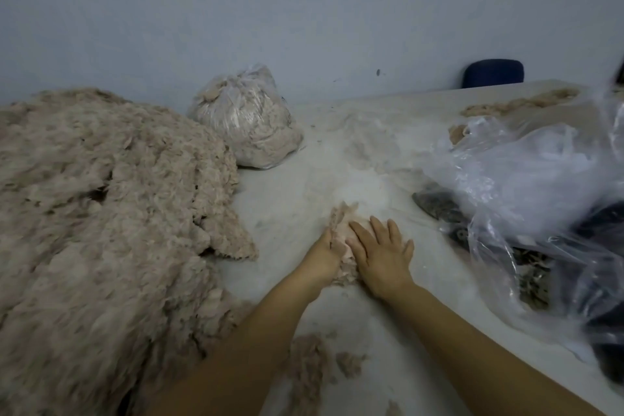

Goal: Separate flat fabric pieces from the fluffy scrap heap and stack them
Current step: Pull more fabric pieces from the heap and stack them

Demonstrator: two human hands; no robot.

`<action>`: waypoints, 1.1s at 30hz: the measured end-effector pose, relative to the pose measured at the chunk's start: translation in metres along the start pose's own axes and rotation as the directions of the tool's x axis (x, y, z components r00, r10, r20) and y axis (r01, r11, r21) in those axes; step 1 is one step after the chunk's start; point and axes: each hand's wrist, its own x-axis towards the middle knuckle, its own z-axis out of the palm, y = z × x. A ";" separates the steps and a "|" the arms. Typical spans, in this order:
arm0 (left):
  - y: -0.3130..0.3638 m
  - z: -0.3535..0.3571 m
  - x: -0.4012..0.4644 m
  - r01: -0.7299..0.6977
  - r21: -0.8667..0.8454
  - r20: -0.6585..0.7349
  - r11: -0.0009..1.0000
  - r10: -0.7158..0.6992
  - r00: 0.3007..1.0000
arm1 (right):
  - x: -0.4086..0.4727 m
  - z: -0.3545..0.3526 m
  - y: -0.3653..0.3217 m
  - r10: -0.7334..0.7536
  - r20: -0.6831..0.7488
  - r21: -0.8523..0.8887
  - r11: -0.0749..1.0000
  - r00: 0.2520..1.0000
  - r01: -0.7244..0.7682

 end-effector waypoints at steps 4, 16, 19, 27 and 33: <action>-0.006 -0.008 -0.005 -0.041 -0.011 -0.023 0.999 0.041 0.999 | -0.002 -0.002 -0.004 0.003 0.015 0.012 1.000 1.000 -0.003; -0.038 -0.140 -0.083 -0.179 0.807 0.209 0.563 0.011 0.978 | 0.003 -0.032 -0.044 -0.221 0.093 -0.283 0.929 0.971 0.238; -0.045 -0.144 -0.097 -0.242 0.923 0.254 0.300 -0.002 0.967 | -0.009 -0.031 -0.049 -0.252 -0.043 -0.229 0.945 0.967 0.236; -0.038 -0.124 -0.105 -0.363 0.731 0.128 0.578 0.406 0.905 | -0.097 0.013 -0.102 -0.395 0.160 0.572 0.784 0.905 0.241; -0.060 -0.146 -0.109 -0.312 0.773 0.124 0.553 0.350 0.929 | -0.089 0.001 -0.081 -0.073 0.051 0.803 0.596 0.996 0.003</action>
